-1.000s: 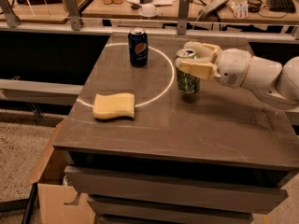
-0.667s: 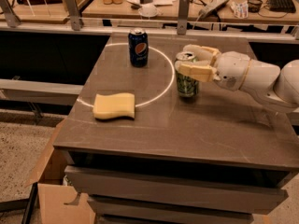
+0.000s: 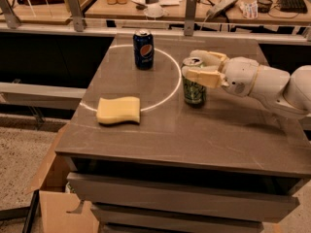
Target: Place green can upright
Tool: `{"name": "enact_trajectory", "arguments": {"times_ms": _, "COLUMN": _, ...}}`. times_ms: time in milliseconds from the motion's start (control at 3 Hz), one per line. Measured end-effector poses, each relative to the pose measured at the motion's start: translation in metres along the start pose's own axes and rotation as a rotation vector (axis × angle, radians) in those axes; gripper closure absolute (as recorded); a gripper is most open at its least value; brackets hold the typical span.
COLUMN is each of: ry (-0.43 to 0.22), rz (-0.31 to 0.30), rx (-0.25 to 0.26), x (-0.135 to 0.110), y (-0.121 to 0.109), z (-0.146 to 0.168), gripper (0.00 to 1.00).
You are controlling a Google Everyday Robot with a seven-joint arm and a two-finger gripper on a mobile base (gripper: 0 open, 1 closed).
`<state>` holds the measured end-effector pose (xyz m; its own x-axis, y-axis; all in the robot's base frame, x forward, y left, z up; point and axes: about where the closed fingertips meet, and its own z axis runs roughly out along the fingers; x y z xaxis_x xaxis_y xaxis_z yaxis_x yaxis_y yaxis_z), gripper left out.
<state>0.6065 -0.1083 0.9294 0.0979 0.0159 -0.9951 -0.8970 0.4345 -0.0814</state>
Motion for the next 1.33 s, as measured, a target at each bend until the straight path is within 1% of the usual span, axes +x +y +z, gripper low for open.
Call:
{"name": "enact_trajectory", "arguments": {"times_ms": 333, "ry": 0.01, "rz": 0.004, "rx": -0.002, "x": 0.002, "y": 0.0, "z": -0.003, "gripper": 0.3}}
{"name": "enact_trajectory", "arguments": {"times_ms": 667, "ry": 0.042, "rz": -0.011, "rx": 0.006, "x": 0.0, "y": -0.002, "z": -0.015, "gripper": 0.07}}
{"name": "enact_trajectory", "arguments": {"times_ms": 1000, "ry": 0.146, "rz": -0.045, "rx": 0.038, "x": -0.004, "y": -0.009, "z": -0.059, "gripper": 0.0}}
{"name": "enact_trajectory", "arguments": {"times_ms": 1333, "ry": 0.234, "rz": -0.062, "rx": 0.079, "x": -0.002, "y": -0.017, "z": -0.097, "gripper": 0.0}}
